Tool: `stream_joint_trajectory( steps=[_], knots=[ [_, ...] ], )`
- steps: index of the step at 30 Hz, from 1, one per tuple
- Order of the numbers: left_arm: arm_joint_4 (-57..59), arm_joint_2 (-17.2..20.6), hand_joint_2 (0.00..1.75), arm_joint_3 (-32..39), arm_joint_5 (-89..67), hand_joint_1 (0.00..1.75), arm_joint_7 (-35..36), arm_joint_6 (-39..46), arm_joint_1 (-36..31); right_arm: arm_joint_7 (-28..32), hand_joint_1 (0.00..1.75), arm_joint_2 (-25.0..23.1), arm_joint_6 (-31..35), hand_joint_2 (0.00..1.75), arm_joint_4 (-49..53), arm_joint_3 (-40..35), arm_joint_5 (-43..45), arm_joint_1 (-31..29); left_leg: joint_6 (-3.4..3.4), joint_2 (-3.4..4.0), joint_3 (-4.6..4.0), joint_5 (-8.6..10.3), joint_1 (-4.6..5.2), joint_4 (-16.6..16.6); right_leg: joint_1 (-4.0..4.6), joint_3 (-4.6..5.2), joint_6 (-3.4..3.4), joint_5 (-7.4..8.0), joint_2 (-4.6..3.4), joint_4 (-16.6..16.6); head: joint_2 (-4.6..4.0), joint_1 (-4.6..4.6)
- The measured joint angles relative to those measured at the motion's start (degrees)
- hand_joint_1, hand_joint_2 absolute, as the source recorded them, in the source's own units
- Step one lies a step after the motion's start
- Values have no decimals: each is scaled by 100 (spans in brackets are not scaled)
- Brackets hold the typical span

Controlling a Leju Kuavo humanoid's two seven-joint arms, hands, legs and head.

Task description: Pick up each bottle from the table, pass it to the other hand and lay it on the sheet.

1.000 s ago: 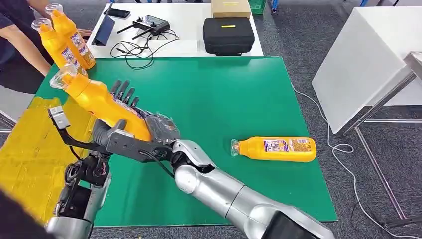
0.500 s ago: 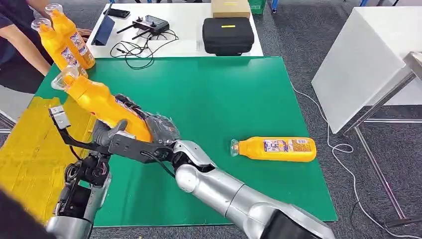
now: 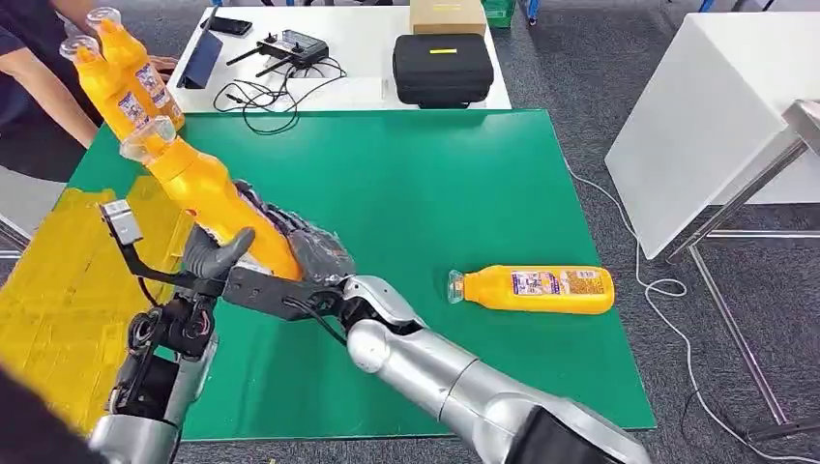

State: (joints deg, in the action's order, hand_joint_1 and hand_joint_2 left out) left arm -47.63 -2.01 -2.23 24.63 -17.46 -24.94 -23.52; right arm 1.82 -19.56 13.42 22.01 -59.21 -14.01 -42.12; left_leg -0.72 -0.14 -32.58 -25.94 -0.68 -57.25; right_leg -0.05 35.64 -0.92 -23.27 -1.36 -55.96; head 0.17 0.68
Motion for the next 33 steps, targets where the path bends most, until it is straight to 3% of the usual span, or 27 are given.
stream_joint_trajectory(
  steps=[6, 14, 19, 24, 26, 30, 33],
  knots=[
    [-6, 65, 175, 79, -332, 175, -280, 361, -145, 343, 0, 83, 238, 0, 28, 390, -395, 94, 0, -7, -2, 0, -2, 0, -1, -4, 0, 0, 3, -2, 0, 0],
    [-317, 111, 175, 415, -1181, 175, -472, 857, 8, 369, 0, 424, 24, 0, 914, 1786, -1716, 640, 0, -10, -6, 0, -1, 1, -2, -4, 0, 0, 6, 0, 0, 0],
    [-485, 127, 175, 550, -2529, 175, -745, 2286, 2, 343, 0, 524, -109, 0, 1551, 2537, -2259, 1020, 0, -13, -6, 0, -2, 1, -2, -4, 0, 0, 14, 0, 0, 0],
    [-325, 253, 175, 588, -4992, 175, -741, 4935, -171, 332, 0, 625, -269, 0, 2289, 3070, -2503, 1415, 0, -11, -6, 0, -3, 1, -1, -3, 0, 0, 13, -1, 0, 0],
    [-35, 402, 175, 657, -6765, 175, -451, 6093, -293, 334, 0, 693, -382, 0, 2702, 3254, -2531, 1575, 0, -10, -6, 0, -5, 1, -1, -3, 0, 0, 12, -1, 0, 2],
    [127, 516, 175, 1358, -9964, 175, -210, 6483, -316, 339, 0, 839, -494, 0, 3323, 3512, -2531, 1769, 0, -10, -6, 0, -4, 2, 0, -3, 0, -1, 13, -1, 0, 0],
    [247, 542, 175, 1640, -9759, 175, -171, 6496, -331, 339, 0, 898, -520, 0, 3617, 3608, -2531, 1850, 0, -6, -5, 0, -3, 1, -1, -2, 0, -1, 10, -1, 0, 0]
  ],
)
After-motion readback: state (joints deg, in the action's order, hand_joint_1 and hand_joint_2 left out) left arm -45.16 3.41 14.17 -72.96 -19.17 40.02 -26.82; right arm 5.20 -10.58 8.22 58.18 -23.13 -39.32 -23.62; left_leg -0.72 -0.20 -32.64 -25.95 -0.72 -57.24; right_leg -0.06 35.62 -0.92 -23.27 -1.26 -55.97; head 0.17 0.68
